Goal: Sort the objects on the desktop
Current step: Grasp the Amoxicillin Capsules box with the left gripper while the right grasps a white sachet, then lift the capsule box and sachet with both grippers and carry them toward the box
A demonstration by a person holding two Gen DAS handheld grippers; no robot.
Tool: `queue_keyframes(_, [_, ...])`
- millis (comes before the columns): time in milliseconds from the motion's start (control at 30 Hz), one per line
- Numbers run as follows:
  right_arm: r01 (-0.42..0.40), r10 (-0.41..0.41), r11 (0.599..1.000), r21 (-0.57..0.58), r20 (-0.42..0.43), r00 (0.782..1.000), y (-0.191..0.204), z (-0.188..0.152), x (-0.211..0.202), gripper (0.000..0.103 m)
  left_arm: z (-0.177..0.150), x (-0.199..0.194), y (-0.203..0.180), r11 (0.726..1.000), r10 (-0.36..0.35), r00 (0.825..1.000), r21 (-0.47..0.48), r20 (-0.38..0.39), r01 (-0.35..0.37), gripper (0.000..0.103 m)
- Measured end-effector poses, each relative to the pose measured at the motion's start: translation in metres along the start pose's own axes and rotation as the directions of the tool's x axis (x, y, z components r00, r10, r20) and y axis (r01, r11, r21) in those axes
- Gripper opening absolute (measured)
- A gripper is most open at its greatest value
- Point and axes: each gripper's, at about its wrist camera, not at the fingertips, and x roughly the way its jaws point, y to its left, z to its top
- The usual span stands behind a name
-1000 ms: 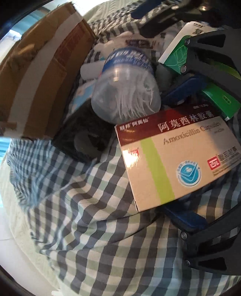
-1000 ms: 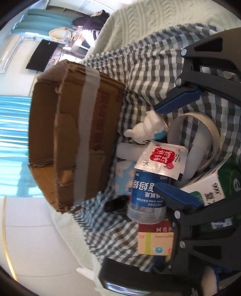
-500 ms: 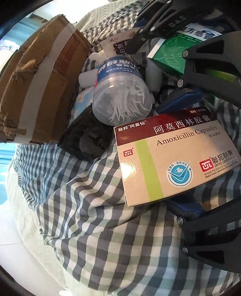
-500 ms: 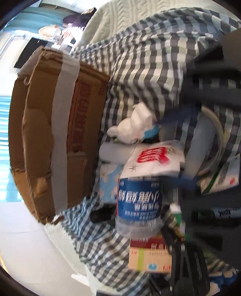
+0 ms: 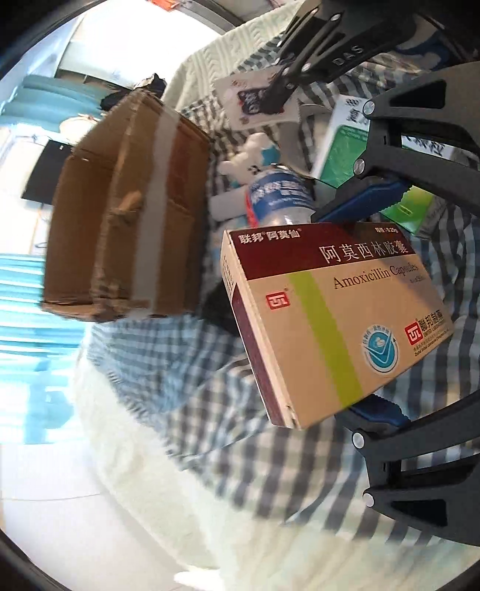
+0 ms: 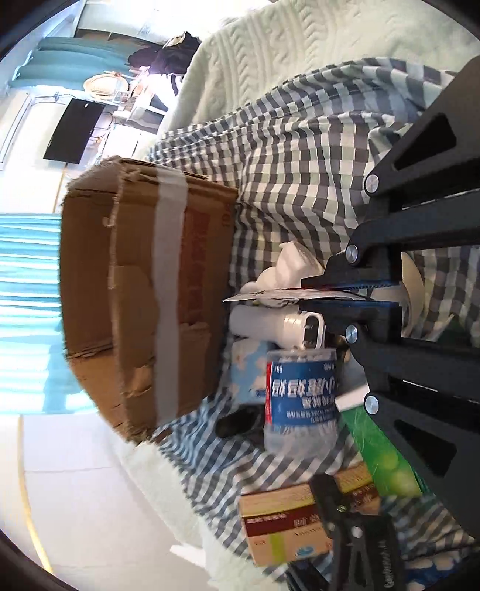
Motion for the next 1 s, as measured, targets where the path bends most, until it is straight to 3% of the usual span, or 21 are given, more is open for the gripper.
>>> queue_keyframes(200, [0.011,-0.011,1.000,-0.002,0.089,0.996,0.004,0.005,-0.023,0.004,0.021,-0.019,-0.005,0.999,-0.018,0.995,0.038,0.102,0.015,0.083])
queue_keyframes(333, [0.063,-0.063,0.998,0.001,0.147,0.987,0.005,0.009,-0.034,0.004,0.032,-0.032,-0.011,0.998,-0.031,0.986,0.061,0.166,0.021,0.083])
queue_keyframes(533, [0.036,-0.042,0.999,0.035,0.193,0.980,-0.001,0.017,-0.050,0.004,0.052,-0.046,-0.012,0.997,-0.046,0.970,0.063,0.238,0.032,0.083])
queue_keyframes(867, [0.046,-0.055,0.998,0.037,0.309,0.949,-0.005,0.047,-0.090,0.004,0.095,-0.076,-0.012,0.994,-0.082,0.934,0.091,0.348,0.054,0.083])
queue_keyframes(1000, [0.044,-0.053,0.998,0.035,0.347,0.937,-0.006,0.059,-0.103,0.004,0.110,-0.087,-0.014,0.993,-0.090,0.911,0.112,0.404,0.048,0.083])
